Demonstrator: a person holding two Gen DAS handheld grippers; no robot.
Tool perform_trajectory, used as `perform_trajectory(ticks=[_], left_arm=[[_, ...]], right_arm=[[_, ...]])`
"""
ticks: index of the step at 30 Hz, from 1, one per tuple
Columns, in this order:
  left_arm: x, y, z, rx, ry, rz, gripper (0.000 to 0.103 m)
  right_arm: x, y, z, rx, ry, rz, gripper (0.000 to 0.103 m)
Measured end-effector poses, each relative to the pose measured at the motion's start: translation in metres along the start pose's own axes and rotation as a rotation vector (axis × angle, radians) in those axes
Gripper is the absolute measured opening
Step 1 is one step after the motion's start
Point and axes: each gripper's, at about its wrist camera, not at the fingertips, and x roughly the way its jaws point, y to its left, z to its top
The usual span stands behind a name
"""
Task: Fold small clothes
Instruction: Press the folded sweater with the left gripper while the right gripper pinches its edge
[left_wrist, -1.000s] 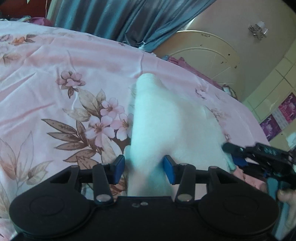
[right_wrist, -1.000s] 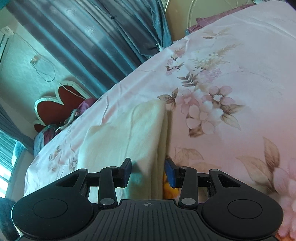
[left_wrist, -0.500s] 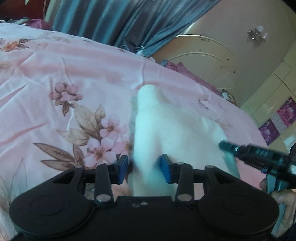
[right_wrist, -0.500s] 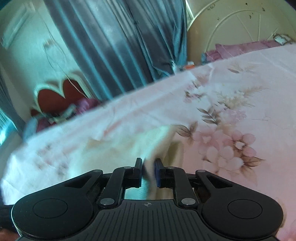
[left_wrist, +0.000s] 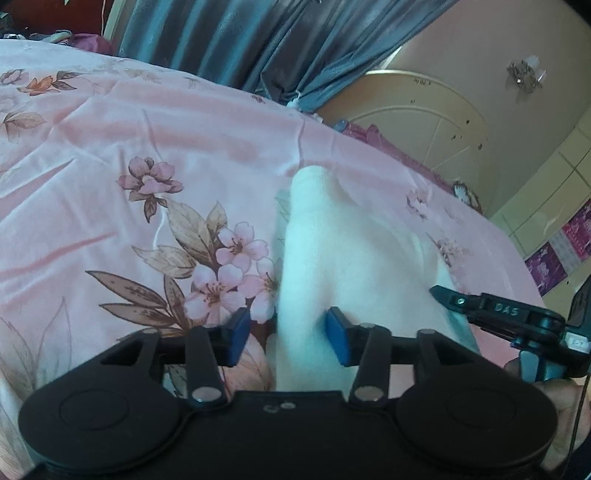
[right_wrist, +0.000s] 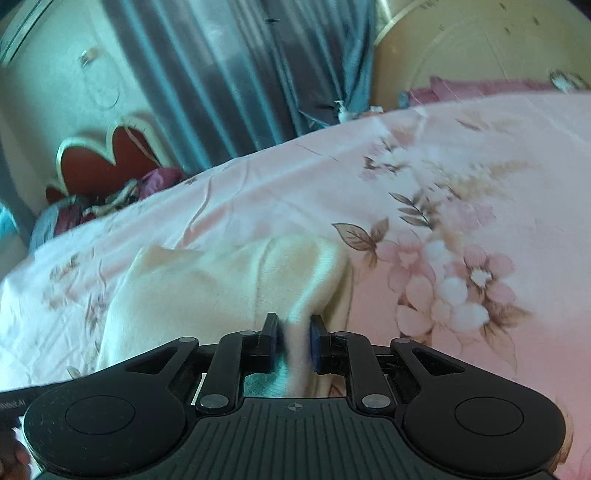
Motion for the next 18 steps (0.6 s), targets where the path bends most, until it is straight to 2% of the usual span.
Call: perform_trajectory(ticks=[4,6,9,12,14,15,17,18], left_arm=[[-0.004,0.001,0.004,0.016,0.002,0.005,0.053],[-0.011,-0.001,0.005,0.029,-0.037,0.001,0.051],[-0.015,-0.006,0.013,0.073,-0.1,-0.018,0.047],[0.001,-0.01,0.033,0.087,-0.093,-0.042,0.047],[0.017,-0.013,0.044,0.105,-0.07,-0.052,0.046],[0.029,-0.013,0.049,0.115,-0.036,-0.048,0.043],[0.046,-0.015,0.051,0.153,0.001,0.001,0.047],[0.049,-0.018,0.051,0.168,0.007,0.015,0.049]], right_arm=[[-0.013,-0.005,0.003,0.036,-0.04,0.006,0.016],[-0.021,-0.009,0.008,0.064,-0.079,-0.003,0.016],[-0.011,-0.017,0.018,0.112,-0.044,0.002,0.016],[0.002,-0.022,0.026,0.132,-0.04,0.008,0.015],[0.005,-0.016,0.031,0.08,-0.063,0.025,0.015],[0.006,-0.013,0.033,0.044,-0.08,0.019,0.015],[0.017,-0.012,0.035,0.008,-0.06,0.0,0.015],[0.024,-0.013,0.035,-0.007,-0.033,-0.038,0.015]])
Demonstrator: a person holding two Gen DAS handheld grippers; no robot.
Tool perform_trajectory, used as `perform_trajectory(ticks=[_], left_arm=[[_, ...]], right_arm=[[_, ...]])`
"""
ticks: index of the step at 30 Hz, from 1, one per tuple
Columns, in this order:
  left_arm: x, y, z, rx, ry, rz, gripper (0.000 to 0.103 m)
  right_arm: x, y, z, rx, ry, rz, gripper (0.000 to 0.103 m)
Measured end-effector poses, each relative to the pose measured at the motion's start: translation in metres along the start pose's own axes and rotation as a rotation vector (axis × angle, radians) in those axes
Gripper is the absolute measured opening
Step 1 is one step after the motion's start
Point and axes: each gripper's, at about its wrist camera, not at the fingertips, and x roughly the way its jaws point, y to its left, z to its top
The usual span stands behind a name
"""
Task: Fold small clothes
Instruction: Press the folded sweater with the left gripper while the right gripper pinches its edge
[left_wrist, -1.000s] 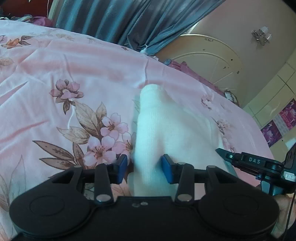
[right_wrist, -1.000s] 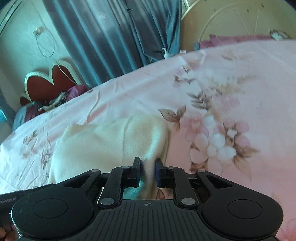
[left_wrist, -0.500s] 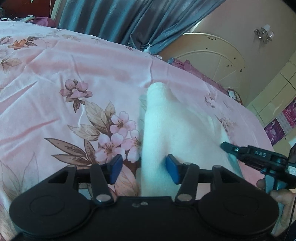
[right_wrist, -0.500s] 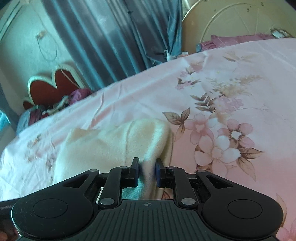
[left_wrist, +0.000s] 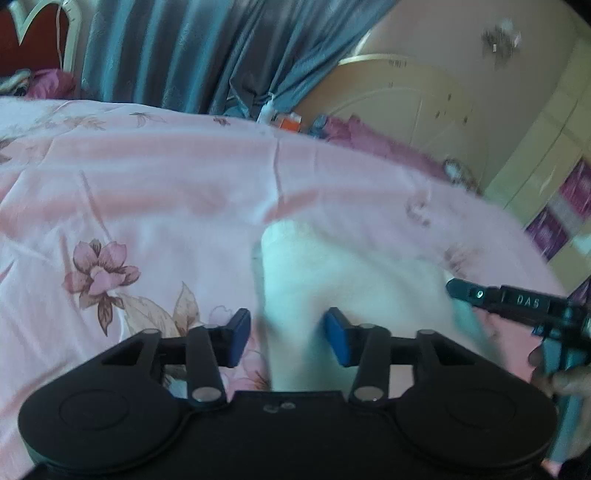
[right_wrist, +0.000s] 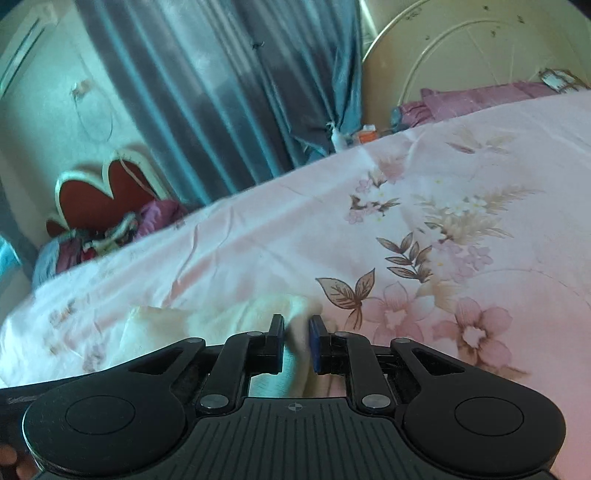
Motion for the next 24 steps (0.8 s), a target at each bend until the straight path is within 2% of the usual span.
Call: perform_trajectory(ticks=[2,5,7,9,13,16,19,24], left_arm=[[-0.001,-0.007,0.002,0.043,0.007,0.02,0.049],[-0.014,-0.014,0.001,0.088,0.01,0.021,0.044],[-0.034,-0.013,-0.006,0.099,-0.006,-0.008,0.043],[-0.054,-0.007,-0.021,0.083,-0.023,-0.054,0.043],[-0.069,0.001,-0.049,0.045,0.004,-0.068,0.043],[-0.068,0.006,-0.058,-0.017,0.015,-0.073,0.043],[-0.066,-0.001,-0.064,0.002,0.026,-0.062,0.042],[-0.066,-0.005,-0.069,0.025,0.048,-0.033,0.045]], right_arm=[[0.005,-0.001,-0.003,-0.023,0.026,-0.04,0.015],[-0.013,0.002,-0.004,-0.012,0.005,-0.067,0.016],[-0.038,0.006,-0.009,0.007,-0.022,-0.047,0.017],[-0.065,0.012,-0.021,-0.002,-0.041,0.003,0.029],[-0.095,0.022,-0.051,0.009,0.008,0.037,0.029],[-0.1,0.026,-0.075,0.038,0.048,0.05,0.029],[-0.094,0.031,-0.085,0.062,0.083,0.072,0.029],[-0.094,0.042,-0.091,0.028,0.096,0.073,0.029]])
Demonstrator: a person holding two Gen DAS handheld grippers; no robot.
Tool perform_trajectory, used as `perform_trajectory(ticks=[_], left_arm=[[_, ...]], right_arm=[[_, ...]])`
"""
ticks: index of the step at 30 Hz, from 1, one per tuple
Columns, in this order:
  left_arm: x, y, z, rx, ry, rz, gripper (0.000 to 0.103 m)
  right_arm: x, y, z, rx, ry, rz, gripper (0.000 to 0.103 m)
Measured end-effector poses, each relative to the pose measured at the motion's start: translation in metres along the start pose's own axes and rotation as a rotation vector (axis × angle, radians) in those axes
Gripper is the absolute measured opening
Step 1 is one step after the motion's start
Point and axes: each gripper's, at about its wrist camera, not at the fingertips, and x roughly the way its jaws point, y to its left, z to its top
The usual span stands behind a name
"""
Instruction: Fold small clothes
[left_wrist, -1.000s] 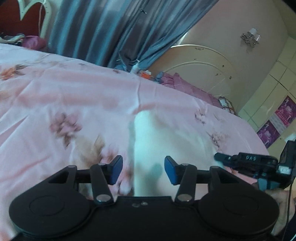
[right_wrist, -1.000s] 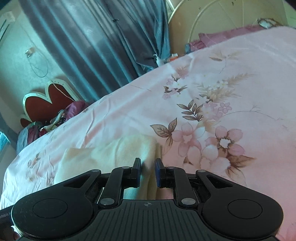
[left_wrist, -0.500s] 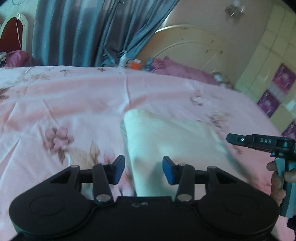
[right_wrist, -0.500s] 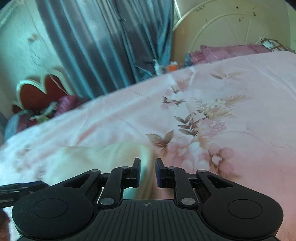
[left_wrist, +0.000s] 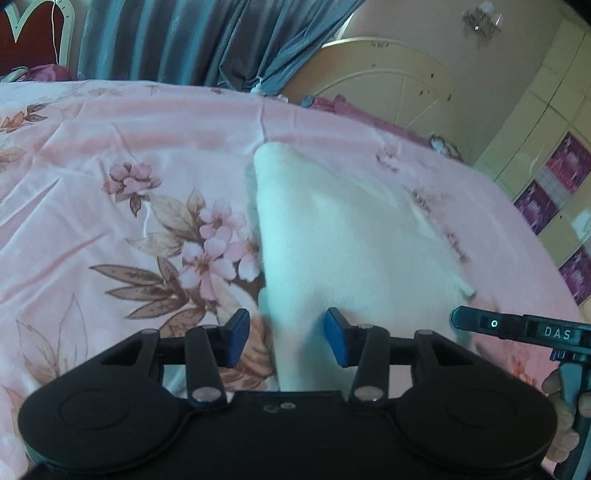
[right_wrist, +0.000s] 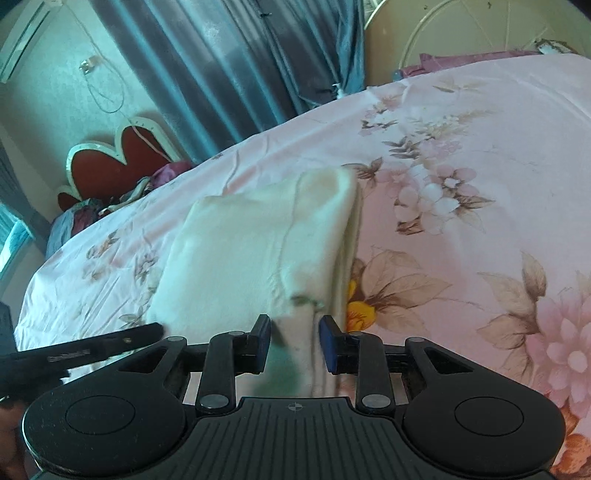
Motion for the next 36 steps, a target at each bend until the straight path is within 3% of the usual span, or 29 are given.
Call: perform_trajectory(ticks=[3,4,6,9,13,17,21,23,30,34,36], left_arm=[[0.003,0.002,-0.001,-0.006,0.014,-0.004,0.044],[0.004,0.002,0.0,-0.011,0.017,-0.008,0.044],[0.001,-0.001,0.0,-0.005,0.022,-0.039,0.034],[-0.002,-0.012,-0.007,0.06,0.042,-0.032,0.035],[-0.014,-0.008,-0.025,0.03,0.057,-0.028,0.037],[-0.028,-0.012,-0.043,0.012,0.052,-0.016,0.037],[-0.038,-0.021,-0.057,0.017,0.039,0.011,0.037],[-0.041,-0.023,-0.062,0.018,0.031,0.027,0.037],[-0.043,-0.031,-0.067,0.045,0.023,0.073,0.038],[-0.047,-0.034,-0.068,0.038,0.027,0.09,0.041],[-0.05,-0.034,-0.067,0.037,0.019,0.099,0.048]], right_arm=[[0.007,0.0,-0.002,-0.03,0.047,-0.021,0.026],[0.006,-0.002,0.0,-0.033,0.05,-0.031,0.01],[-0.001,-0.007,0.003,-0.031,0.038,-0.066,0.006],[-0.006,-0.009,-0.001,-0.079,0.072,-0.156,0.006],[-0.042,0.005,-0.013,-0.115,0.004,-0.07,0.006],[-0.051,0.035,-0.035,-0.235,0.02,-0.019,0.006],[-0.031,0.044,-0.065,-0.346,0.119,-0.122,0.006],[-0.033,0.045,-0.076,-0.376,0.097,-0.133,0.006],[-0.033,0.037,-0.076,-0.34,0.093,-0.117,0.006],[-0.04,0.029,-0.064,-0.216,0.09,-0.071,0.006],[-0.048,0.022,-0.058,-0.135,0.063,-0.047,0.017]])
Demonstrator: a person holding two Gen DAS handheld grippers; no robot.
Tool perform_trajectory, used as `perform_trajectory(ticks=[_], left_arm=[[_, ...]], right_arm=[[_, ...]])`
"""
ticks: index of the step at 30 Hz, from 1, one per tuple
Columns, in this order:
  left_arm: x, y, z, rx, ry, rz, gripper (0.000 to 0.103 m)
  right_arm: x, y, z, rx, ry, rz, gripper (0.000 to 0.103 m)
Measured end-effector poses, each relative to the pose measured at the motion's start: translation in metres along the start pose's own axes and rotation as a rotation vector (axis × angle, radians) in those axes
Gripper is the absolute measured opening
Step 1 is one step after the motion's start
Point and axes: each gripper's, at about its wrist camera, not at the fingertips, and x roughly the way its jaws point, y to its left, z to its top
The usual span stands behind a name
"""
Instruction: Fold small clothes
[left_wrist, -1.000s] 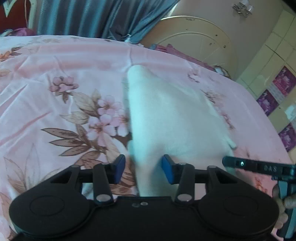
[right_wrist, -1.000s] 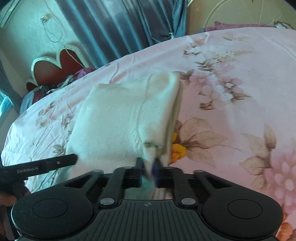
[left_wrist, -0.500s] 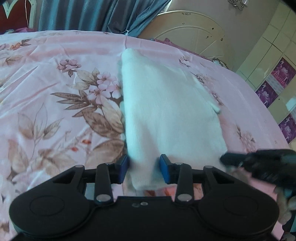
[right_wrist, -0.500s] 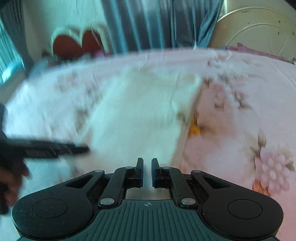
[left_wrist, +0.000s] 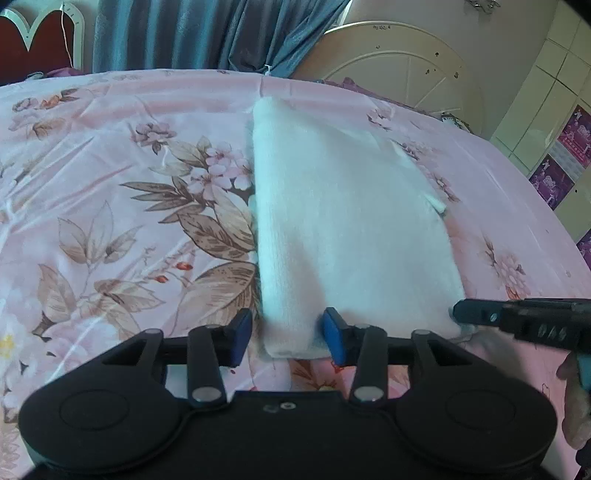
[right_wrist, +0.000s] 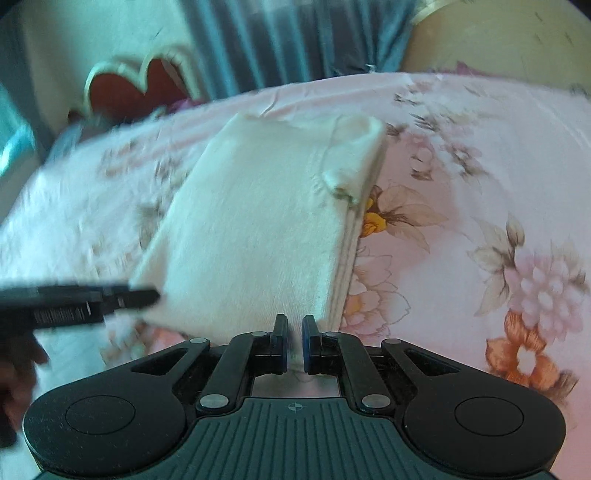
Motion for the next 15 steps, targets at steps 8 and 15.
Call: perform_trajectory(ticks=[8,15], left_arm=[[-0.004,0.018,0.04,-0.071,-0.114,-0.043,0.079],[0.051,0.035,0.09,-0.184,-0.012,-0.181,0.078]], right_arm=[[-0.008,-0.04,0.047,0.189,-0.167,0.104,0.078],[0.044,-0.096,0.089,0.392,-0.078,0.176,0.065]])
